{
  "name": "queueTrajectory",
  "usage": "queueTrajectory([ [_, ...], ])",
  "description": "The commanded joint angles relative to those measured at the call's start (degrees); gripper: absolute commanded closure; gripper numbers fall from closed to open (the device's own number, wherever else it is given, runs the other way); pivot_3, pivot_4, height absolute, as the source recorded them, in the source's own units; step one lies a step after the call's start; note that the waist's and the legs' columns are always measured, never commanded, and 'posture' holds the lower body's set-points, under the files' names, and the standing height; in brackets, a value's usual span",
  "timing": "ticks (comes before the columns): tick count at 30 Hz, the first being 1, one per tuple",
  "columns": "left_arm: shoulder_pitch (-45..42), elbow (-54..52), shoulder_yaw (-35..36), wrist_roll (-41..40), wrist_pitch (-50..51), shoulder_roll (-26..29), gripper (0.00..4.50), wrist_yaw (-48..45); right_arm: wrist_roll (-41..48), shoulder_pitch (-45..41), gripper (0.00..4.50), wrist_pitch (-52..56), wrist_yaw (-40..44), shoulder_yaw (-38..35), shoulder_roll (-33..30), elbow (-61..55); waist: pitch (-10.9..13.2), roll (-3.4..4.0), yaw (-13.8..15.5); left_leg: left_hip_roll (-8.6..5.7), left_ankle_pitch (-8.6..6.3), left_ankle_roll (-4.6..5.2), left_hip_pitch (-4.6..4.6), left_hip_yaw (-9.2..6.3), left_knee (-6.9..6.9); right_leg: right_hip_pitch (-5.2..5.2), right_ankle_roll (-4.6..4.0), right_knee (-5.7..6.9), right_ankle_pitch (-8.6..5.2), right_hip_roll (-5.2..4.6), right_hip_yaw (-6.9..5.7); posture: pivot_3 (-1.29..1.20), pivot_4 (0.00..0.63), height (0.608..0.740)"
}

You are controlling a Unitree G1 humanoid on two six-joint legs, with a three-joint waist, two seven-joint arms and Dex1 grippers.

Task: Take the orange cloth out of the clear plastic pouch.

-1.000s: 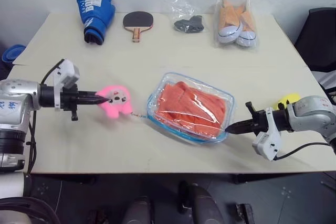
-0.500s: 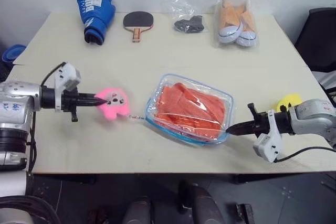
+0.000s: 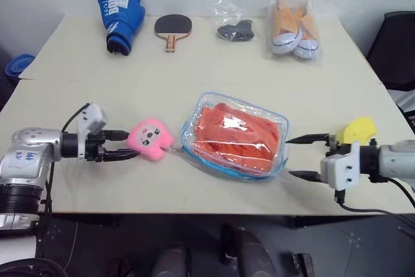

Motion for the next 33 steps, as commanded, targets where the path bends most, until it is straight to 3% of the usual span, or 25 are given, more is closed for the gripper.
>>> queueTrajectory([
  [1, -0.82, -2.81, 4.44, -2.00, 1.76, 1.02, 0.02, 3.17, 7.03, 7.34, 0.00, 10.23, -0.92, -11.35, -0.44, -8.70, 0.00, 0.00, 0.23, 0.00, -0.01, 0.01, 0.01, -0.01, 0.00, 0.03, 0.00, -0.04, 0.00, -0.01, 0.00, 0.00, 0.150, 0.740],
  [3, -0.79, -2.99, 4.52, -0.86, 1.33, 1.56, 0.02, 4.44, 9.18, 11.46, 0.00, 15.39, -0.51, -15.93, 0.30, -12.23, -0.01, -0.01, 0.58, -0.01, -0.03, 0.00, 0.06, 0.00, 0.00, 0.05, 0.00, -0.09, 0.00, 0.00, 0.02, 0.00, 0.150, 0.740],
  [8, -8.72, 2.51, 4.62, 2.38, -4.35, 4.55, 0.02, 6.34, 26.55, 16.54, 0.00, 37.81, -5.22, -26.67, 3.05, -24.39, 0.00, -0.05, 1.02, 0.02, -0.07, -0.01, 0.05, 0.01, 0.00, 0.02, 0.00, -0.09, 0.00, 0.07, 0.03, 0.00, 0.150, 0.740],
  [11, -17.32, -6.40, 2.31, -2.15, 0.80, 3.19, 0.02, 2.93, 33.31, 15.06, 0.00, 45.59, -8.96, -27.91, 5.05, -29.86, 0.06, -0.36, 1.71, 0.00, -0.07, -0.01, -0.08, -0.12, 0.11, 0.02, -0.01, -0.10, 0.01, 0.03, -0.07, 0.00, 0.150, 0.740],
  [15, -18.16, -18.66, -7.61, 1.84, -7.14, -0.93, 0.02, -1.44, 39.11, 10.21, 0.00, 53.98, -15.26, -23.62, 7.42, -35.51, -0.17, 0.00, 1.90, -0.12, -0.19, 0.15, -0.10, -0.12, 0.08, 0.13, 0.11, -0.20, 0.05, -0.06, -0.08, 0.00, 0.150, 0.740],
  [19, -15.38, -21.04, -15.26, 8.60, -19.87, -2.43, 0.02, -5.33, 40.08, 6.34, 0.00, 58.62, -18.93, -20.21, 10.04, -38.13, -0.12, -0.05, 1.09, -0.12, -0.21, 0.19, -0.07, 0.13, 0.06, 0.11, 0.19, -0.26, 0.06, 0.07, 0.05, 0.00, 0.150, 0.740],
  [23, -16.26, -13.05, -19.78, 16.70, -34.51, -4.87, 0.02, -3.47, 39.40, 4.26, 0.00, 61.35, -21.58, -18.56, 12.95, -39.43, -0.03, -0.22, 1.04, -0.05, -0.13, 0.06, -0.04, 0.29, 0.06, 0.11, 0.08, -0.26, 0.04, 0.18, 0.24, 0.00, 0.150, 0.740],
  [28, -17.43, -6.21, -21.30, 21.31, -43.12, -9.70, 0.02, 1.16, 38.34, 4.62, 0.00, 63.19, -24.51, -18.98, 16.09, -41.10, -0.03, -0.22, 1.29, -0.06, -0.14, 0.12, -0.03, 0.30, 0.05, 0.11, 0.07, -0.17, 0.03, 0.14, 0.28, 0.00, 0.150, 0.740],
  [33, -17.42, -2.32, -19.69, 20.11, -43.86, -13.47, 0.02, 3.52, 37.13, 5.56, 0.00, 64.01, -25.37, -19.05, 17.95, -42.33, -0.03, -0.22, 1.33, -0.08, -0.20, 0.30, -0.09, 0.22, 0.09, 0.03, 0.19, -0.17, 0.10, 0.11, 0.14, 0.00, 0.150, 0.740],
])
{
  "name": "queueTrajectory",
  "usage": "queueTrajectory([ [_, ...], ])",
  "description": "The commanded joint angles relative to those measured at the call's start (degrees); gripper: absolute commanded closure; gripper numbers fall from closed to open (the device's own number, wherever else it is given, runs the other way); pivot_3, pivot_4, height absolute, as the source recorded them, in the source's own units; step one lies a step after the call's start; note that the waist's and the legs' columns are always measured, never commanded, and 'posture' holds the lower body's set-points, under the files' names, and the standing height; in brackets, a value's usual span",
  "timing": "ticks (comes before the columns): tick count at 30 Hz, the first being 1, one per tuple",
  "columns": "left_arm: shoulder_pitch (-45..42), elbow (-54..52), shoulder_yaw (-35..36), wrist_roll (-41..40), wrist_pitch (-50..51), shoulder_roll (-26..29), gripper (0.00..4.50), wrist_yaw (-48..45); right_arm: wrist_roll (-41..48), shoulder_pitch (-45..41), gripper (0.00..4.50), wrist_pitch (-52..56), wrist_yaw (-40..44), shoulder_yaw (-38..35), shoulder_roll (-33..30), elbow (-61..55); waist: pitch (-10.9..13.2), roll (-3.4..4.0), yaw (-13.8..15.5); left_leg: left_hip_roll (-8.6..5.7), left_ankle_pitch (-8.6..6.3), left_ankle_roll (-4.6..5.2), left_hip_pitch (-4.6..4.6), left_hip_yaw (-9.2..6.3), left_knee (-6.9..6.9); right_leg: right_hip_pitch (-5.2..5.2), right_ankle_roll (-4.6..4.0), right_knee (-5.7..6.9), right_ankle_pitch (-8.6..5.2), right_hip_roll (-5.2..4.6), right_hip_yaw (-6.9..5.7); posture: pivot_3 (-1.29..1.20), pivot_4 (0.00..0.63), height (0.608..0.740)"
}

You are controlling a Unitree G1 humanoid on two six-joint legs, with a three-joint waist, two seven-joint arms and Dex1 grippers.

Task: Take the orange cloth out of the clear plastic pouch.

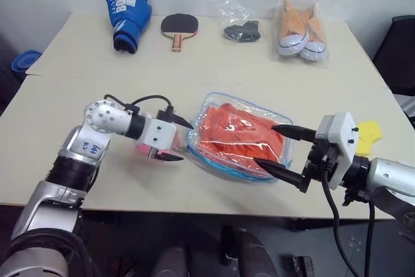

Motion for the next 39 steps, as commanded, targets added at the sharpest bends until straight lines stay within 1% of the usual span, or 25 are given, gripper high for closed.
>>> queueTrajectory([
  [1, -0.97, 1.68, 1.71, -0.61, -2.07, -0.96, 0.40, 2.11, -1.47, 0.24, 0.00, -0.04, -0.63, -1.22, 1.20, -2.54, 0.00, -0.01, -0.03, 0.00, -0.03, 0.05, 0.00, 0.01, 0.00, 0.01, 0.01, -0.01, 0.01, 0.00, 0.00, 0.00, 0.150, 0.740],
  [3, -0.77, 1.95, 1.83, -0.78, -2.30, -1.17, 0.90, 2.11, -1.96, 0.37, 0.00, 0.14, -0.66, -1.38, 1.70, -2.57, 0.00, -0.01, -0.05, -0.01, -0.04, 0.07, 0.00, 0.01, 0.01, 0.02, 0.04, -0.03, 0.02, -0.01, 0.01, 0.00, 0.150, 0.740],
  [10, -0.44, 1.93, 1.53, -0.23, -3.47, -1.07, 3.10, 2.34, -3.73, 0.98, 0.00, 0.32, -0.18, -1.72, 2.67, -2.39, 0.00, -0.01, -0.09, 0.00, -0.05, 0.09, 0.04, 0.03, 0.00, 0.04, 0.04, -0.01, 0.02, 0.00, 0.03, 0.00, 0.150, 0.740],
  [14, -0.04, 1.64, 1.50, -1.59, -1.93, -1.65, 4.37, 1.53, -5.05, 1.42, 0.00, 0.42, 0.32, -1.86, 2.76, -2.14, 0.00, -0.01, -0.09, 0.00, -0.05, 0.09, 0.03, 0.02, 0.01, 0.04, 0.04, -0.01, 0.02, -0.01, 0.03, 0.00, 0.150, 0.740],
  [15, 0.61, 0.34, 1.34, -3.21, 1.81, -1.81, 4.47, 0.20, -5.62, 1.88, 0.00, 0.31, 0.64, -1.90, 2.72, -2.09, 0.00, -0.01, -0.09, -0.01, -0.05, 0.09, 0.04, 0.02, 0.01, 0.04, 0.04, -0.01, 0.02, -0.01, 0.03, 0.00, 0.150, 0.740],
  [17, 1.65, -1.89, 1.46, -5.36, 7.10, -1.98, 4.47, -1.07, -6.16, 2.46, 0.00, 0.29, 0.96, -2.03, 2.83, -2.10, 0.00, -0.01, -0.08, -0.02, -0.05, 0.10, 0.04, 0.02, 0.01, 0.05, 0.04, -0.01, 0.02, 0.00, 0.02, 0.00, 0.150, 0.740],
  [19, 2.50, -3.90, 2.08, -6.74, 11.07, -1.96, 4.47, -1.06, -6.38, 2.74, 0.00, 0.38, 0.98, -2.13, 3.11, -2.27, 0.00, -0.01, -0.11, -0.02, -0.06, 0.10, 0.03, 0.02, 0.01, 0.05, 0.04, -0.02, 0.02, 0.00, 0.02, 0.00, 0.150, 0.740],
  [21, 3.50, -6.43, 3.52, -8.94, 17.76, -2.32, 4.47, 0.47, -6.65, 3.12, 0.00, 0.42, 0.76, -2.11, 3.57, -2.73, 0.00, -0.01, -0.11, -0.01, -0.06, 0.10, 0.04, 0.01, 0.01, 0.05, 0.04, -0.02, 0.02, 0.01, 0.02, 0.00, 0.150, 0.740],
  [22, 4.09, -8.34, 4.88, -10.53, 24.22, -3.29, 4.47, 3.23, -6.99, 3.34, 0.00, 0.27, 0.49, -1.91, 4.02, -3.16, 0.00, -0.01, -0.12, -0.01, -0.06, 0.10, 0.03, 0.01, 0.01, 0.05, 0.04, -0.01, 0.02, 0.01, 0.03, 0.00, 0.150, 0.740],
  [24, 5.53, -12.24, 6.66, -12.34, 33.73, -5.04, 4.47, 8.07, -7.78, 3.62, 0.00, -0.10, 0.16, -1.43, 4.82, -3.95, 0.00, -0.01, -0.12, -0.01, -0.06, 0.10, 0.04, 0.00, 0.01, 0.05, 0.04, 0.01, 0.02, 0.01, 0.04, 0.00, 0.150, 0.740],
  [26, 7.36, -16.85, 7.78, -13.49, 41.34, -7.00, 4.47, 12.74, -8.59, 4.14, 0.00, -0.45, 0.27, -1.15, 5.51, -4.68, -0.01, -0.01, -0.07, -0.02, -0.06, 0.10, 0.04, -0.01, 0.02, 0.06, 0.05, 0.01, 0.02, -0.01, 0.07, 0.00, 0.150, 0.740],
  [28, 8.70, -21.48, 9.59, -15.64, 50.38, -10.30, 4.47, 18.86, -9.77, 5.60, 0.00, -0.83, 1.55, -0.49, 5.52, -5.54, -0.01, -0.01, 0.02, -0.02, -0.05, 0.10, 0.03, -0.04, 0.01, 0.08, 0.07, -0.01, 0.02, -0.02, 0.06, 0.00, 0.150, 0.740],
  [31, 9.57, -26.07, 11.28, -17.84, 58.91, -13.36, 4.50, 24.35, -11.40, 7.04, 0.62, -1.05, 2.63, 0.54, 5.68, -5.92, -0.02, -0.03, -0.04, -0.03, -0.05, 0.10, 0.03, -0.08, 0.03, 0.10, 0.09, -0.02, 0.03, -0.03, 0.07, 0.00, 0.150, 0.740],
  [33, 10.40, -29.05, 10.61, -18.27, 60.88, -14.03, 4.50, 25.77, -13.14, 6.90, 1.27, -0.76, 1.24, 2.22, 6.89, -4.81, -0.02, -0.04, -0.10, -0.04, -0.05, 0.10, 0.04, -0.08, 0.04, 0.10, 0.09, 0.00, 0.03, -0.02, 0.08, 0.00, 0.150, 0.740],
  [37, 10.83, -31.59, 9.53, -18.46, 62.66, -14.88, 4.50, 27.86, -24.27, 5.60, 2.72, -1.45, -1.61, 9.90, 7.41, -1.52, -0.03, -0.03, -0.30, -0.03, -0.01, 0.02, 0.07, -0.01, 0.00, 0.12, 0.06, 0.06, 0.02, -0.01, 0.15, 0.00, 0.150, 0.740],
  [39, 10.70, -31.89, 9.22, -18.67, 62.88, -14.95, 4.50, 28.24, -29.30, 4.28, 3.33, -1.61, -3.35, 13.02, 8.07, 0.71, -0.03, -0.03, -0.27, -0.04, 0.01, -0.03, 0.13, -0.01, 0.01, 0.11, 0.04, 0.04, 0.00, -0.01, 0.15, 0.00, 0.150, 0.740],
])
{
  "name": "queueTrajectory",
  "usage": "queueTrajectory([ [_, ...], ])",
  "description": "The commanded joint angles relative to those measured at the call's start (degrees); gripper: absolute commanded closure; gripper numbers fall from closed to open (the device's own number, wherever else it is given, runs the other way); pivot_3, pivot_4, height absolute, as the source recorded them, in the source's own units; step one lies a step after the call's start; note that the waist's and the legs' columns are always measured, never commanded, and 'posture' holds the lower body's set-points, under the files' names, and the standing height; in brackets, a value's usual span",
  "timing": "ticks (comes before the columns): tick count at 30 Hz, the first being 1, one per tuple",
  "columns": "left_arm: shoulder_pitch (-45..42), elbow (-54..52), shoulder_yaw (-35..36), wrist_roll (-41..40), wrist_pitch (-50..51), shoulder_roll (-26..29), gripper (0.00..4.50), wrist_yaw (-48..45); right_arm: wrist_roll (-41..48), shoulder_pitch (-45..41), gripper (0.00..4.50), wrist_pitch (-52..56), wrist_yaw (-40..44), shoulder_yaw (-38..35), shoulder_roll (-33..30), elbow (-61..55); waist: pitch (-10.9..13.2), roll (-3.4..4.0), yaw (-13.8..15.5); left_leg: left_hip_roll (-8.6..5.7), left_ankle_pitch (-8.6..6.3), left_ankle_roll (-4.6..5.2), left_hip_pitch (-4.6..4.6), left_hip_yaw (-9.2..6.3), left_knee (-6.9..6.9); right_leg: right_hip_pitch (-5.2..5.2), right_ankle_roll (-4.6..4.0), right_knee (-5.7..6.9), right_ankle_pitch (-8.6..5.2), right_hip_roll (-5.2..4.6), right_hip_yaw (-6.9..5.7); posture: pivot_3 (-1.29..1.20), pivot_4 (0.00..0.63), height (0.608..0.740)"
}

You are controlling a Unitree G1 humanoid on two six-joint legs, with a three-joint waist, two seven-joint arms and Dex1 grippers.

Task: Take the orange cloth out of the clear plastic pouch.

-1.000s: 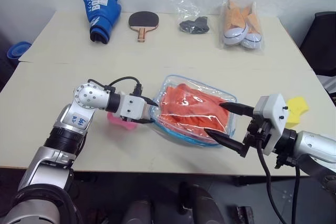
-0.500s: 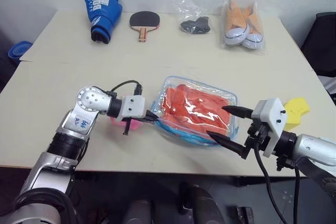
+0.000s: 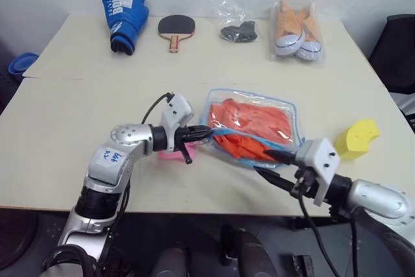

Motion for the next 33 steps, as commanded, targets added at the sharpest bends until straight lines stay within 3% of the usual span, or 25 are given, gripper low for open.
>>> queueTrajectory([
  [1, -0.48, -2.74, -0.29, -1.10, -0.18, -0.02, 4.50, 0.72, -9.09, -2.12, 3.33, -1.66, -2.86, 4.43, 1.13, 2.83, 0.00, 0.00, 0.05, -0.02, 0.02, -0.03, 0.01, 0.00, 0.00, -0.01, 0.00, 0.00, 0.00, -0.01, 0.01, 0.00, 0.150, 0.740],
  [7, -0.46, -2.49, -1.71, -0.65, -1.80, 0.64, 4.50, 0.46, -19.10, -4.79, 3.33, -3.23, -3.74, 8.78, 2.31, 6.79, 0.00, 0.01, 0.08, -0.02, 0.04, -0.06, 0.00, 0.00, 0.00, -0.03, -0.01, 0.01, 0.00, 0.00, -0.02, 0.00, 0.150, 0.740],
  [11, -0.60, -1.98, -1.96, -0.72, -2.31, 0.42, 4.50, 0.80, -25.78, -6.12, 2.43, -3.93, -3.45, 12.04, 1.58, 8.06, 0.00, 0.01, 0.07, -0.02, 0.04, -0.06, -0.01, -0.02, 0.00, -0.02, -0.01, 0.00, 0.00, 0.00, -0.03, 0.00, 0.150, 0.740],
  [14, -0.89, -1.61, -2.13, -0.75, -2.74, 0.13, 4.50, 0.84, -29.93, -7.39, 1.37, -3.38, -4.14, 13.37, 2.27, 8.73, 0.00, 0.01, 0.08, -0.02, 0.04, -0.06, -0.01, -0.02, 0.00, -0.03, -0.01, 0.00, -0.01, 0.00, -0.04, 0.00, 0.150, 0.740],
  [24, -1.00, -1.75, -2.73, -0.95, -3.49, -0.49, 4.50, 0.97, -34.35, -13.21, 1.37, 0.93, -2.87, 14.66, 7.19, 10.49, 0.00, 0.01, 0.03, -0.01, 0.05, -0.08, -0.03, -0.03, 0.00, -0.04, -0.03, 0.04, -0.02, 0.00, -0.06, 0.00, 0.150, 0.740],
  [33, -0.79, -0.96, -2.94, -0.52, -5.07, -0.03, 4.50, 0.51, -40.06, -12.67, 1.37, -2.91, 0.65, 15.70, 3.97, 10.75, 0.00, 0.01, 0.04, -0.02, 0.05, -0.07, -0.05, -0.05, 0.00, -0.04, -0.03, 0.04, -0.02, 0.00, -0.07, 0.00, 0.150, 0.740],
])
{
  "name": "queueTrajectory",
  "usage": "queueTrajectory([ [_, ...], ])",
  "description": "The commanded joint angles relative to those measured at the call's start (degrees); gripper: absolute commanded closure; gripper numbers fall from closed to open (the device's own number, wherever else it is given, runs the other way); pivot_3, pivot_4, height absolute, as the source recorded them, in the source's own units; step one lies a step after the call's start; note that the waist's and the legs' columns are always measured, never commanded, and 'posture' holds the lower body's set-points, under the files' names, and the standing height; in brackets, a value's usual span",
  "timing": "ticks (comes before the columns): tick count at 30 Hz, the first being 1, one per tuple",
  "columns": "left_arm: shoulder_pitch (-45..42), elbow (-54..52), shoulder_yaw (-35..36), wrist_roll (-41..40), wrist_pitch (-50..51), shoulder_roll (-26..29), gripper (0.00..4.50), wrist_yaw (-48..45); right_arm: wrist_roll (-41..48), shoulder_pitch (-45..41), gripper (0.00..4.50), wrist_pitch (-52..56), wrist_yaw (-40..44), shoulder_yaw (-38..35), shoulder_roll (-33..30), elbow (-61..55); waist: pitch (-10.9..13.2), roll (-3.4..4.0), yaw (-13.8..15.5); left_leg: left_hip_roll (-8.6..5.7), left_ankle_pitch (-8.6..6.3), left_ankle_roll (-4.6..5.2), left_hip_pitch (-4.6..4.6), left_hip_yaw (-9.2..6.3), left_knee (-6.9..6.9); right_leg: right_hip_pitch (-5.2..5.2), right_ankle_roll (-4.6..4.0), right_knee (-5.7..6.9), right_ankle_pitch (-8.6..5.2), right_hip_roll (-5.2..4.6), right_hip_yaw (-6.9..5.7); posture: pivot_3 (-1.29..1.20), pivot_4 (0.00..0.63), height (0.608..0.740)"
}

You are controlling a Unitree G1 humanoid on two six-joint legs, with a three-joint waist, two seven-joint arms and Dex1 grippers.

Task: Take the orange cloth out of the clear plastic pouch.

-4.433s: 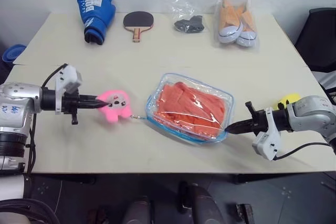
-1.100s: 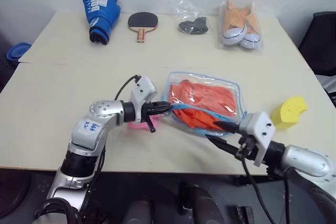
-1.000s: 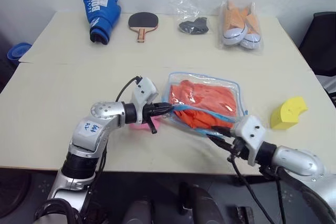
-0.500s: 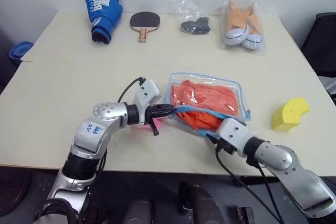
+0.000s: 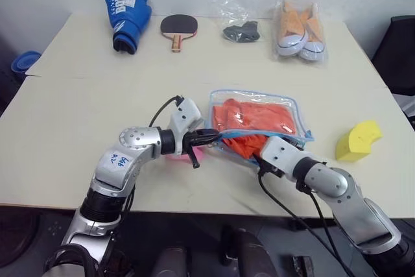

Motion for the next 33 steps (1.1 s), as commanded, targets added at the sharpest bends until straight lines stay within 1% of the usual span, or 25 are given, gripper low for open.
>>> queueTrajectory([
  [1, -0.76, -0.04, 0.38, -0.25, -2.40, 0.49, 4.50, -0.57, -2.45, 1.44, 1.37, -2.82, 2.01, -1.85, -2.97, -1.90, 0.00, 0.00, 0.03, 0.00, 0.00, 0.00, 0.00, 0.00, 0.00, 0.00, 0.00, 0.00, 0.00, 0.00, 0.00, 0.00, 0.150, 0.740],
  [4, -0.89, 0.70, 0.48, -0.14, -3.24, 0.69, 4.50, -0.55, -3.77, 2.94, 1.37, -4.81, 2.85, -2.34, -4.34, -1.58, 0.00, 0.00, 0.02, -0.01, 0.00, 0.00, 0.00, 0.00, 0.00, 0.01, 0.00, -0.01, 0.00, 0.00, 0.00, 0.00, 0.150, 0.740],
  [8, -1.05, 1.06, 0.37, -0.09, -3.98, 0.60, 4.50, -0.39, -5.81, 2.97, 1.37, -6.44, 2.83, -1.73, -3.51, 0.35, 0.00, 0.00, -0.07, 0.00, 0.00, 0.00, 0.01, 0.00, -0.01, 0.01, 0.00, -0.04, 0.00, 0.01, 0.00, 0.00, 0.150, 0.740],
  [14, -0.64, 0.33, -0.45, -0.18, -4.73, 0.72, 4.50, -0.94, -8.18, -0.52, 1.37, -5.36, 1.65, -0.60, 1.44, 5.53, -0.01, -0.02, -0.16, 0.00, 0.01, -0.01, 0.04, 0.03, 0.00, 0.02, -0.01, -0.04, 0.00, 0.00, 0.03, 0.00, 0.150, 0.740],
  [17, -0.60, 0.19, -0.50, -0.40, -4.65, 0.62, 4.50, -0.83, -8.83, -1.37, 1.37, -5.88, 2.11, -0.49, 2.74, 6.97, -0.01, -0.02, -0.16, 0.01, 0.01, -0.02, 0.05, 0.02, 0.00, 0.03, -0.01, -0.02, -0.01, 0.00, 0.02, 0.00, 0.150, 0.740],
  [20, -0.54, -0.09, -0.70, -0.48, -4.52, 0.38, 4.50, -0.68, -7.67, -2.41, 1.37, -5.44, 2.60, -1.10, 4.89, 7.68, -0.02, -0.03, -0.22, 0.01, 0.01, -0.01, 0.05, 0.02, 0.00, 0.04, -0.01, -0.01, 0.00, 0.00, 0.02, 0.00, 0.150, 0.740],
  [26, -0.33, 1.15, -0.50, 0.01, -5.39, 0.66, 4.50, -0.71, -7.78, -3.13, 1.37, -6.23, 5.25, -1.54, 4.48, 5.69, -0.02, -0.02, -0.30, 0.02, 0.01, -0.02, 0.05, 0.02, 0.00, 0.02, -0.02, 0.06, -0.01, 0.00, 0.02, 0.00, 0.150, 0.740],
  [33, 0.06, 2.95, -0.34, 0.82, -6.97, 1.23, 4.50, -0.69, -7.70, -3.56, 1.37, -6.89, 6.24, -2.15, 5.22, 6.99, -0.01, -0.02, -0.15, 0.01, 0.01, -0.02, 0.04, 0.01, 0.00, 0.00, -0.02, 0.05, -0.01, 0.00, 0.00, 0.00, 0.150, 0.740],
])
